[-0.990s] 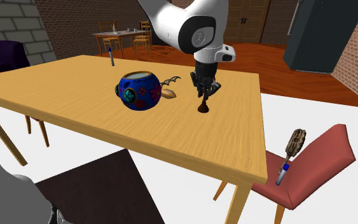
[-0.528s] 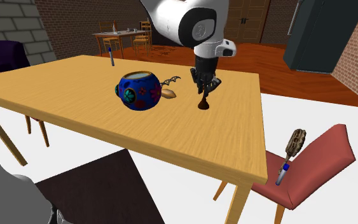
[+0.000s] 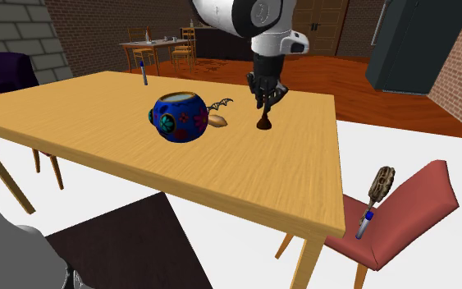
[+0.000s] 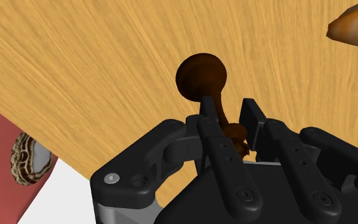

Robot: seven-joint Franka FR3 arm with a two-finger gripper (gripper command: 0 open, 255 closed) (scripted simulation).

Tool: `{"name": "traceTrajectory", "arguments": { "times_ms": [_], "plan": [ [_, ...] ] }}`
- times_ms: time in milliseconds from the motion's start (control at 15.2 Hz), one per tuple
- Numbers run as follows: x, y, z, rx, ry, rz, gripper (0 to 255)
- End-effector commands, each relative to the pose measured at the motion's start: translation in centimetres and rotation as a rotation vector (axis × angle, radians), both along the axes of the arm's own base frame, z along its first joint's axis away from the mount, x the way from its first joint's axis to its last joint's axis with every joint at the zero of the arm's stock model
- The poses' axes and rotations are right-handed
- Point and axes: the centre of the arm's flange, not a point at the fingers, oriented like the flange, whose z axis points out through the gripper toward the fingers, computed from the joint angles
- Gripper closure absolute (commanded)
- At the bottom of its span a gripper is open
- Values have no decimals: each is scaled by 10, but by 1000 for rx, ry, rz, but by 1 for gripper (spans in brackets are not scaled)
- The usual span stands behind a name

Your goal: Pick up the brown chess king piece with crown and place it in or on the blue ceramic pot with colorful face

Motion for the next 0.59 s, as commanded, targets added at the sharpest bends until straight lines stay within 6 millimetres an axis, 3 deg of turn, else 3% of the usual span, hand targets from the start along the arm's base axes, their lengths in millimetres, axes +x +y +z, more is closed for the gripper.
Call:
{"name": "traceTrajectory", "arguments": {
  "times_ms": [0,528],
  "plan": [
    [1,1,10,0,0,0,255],
    [1,1,52,0,0,0,255]
  ]
}}
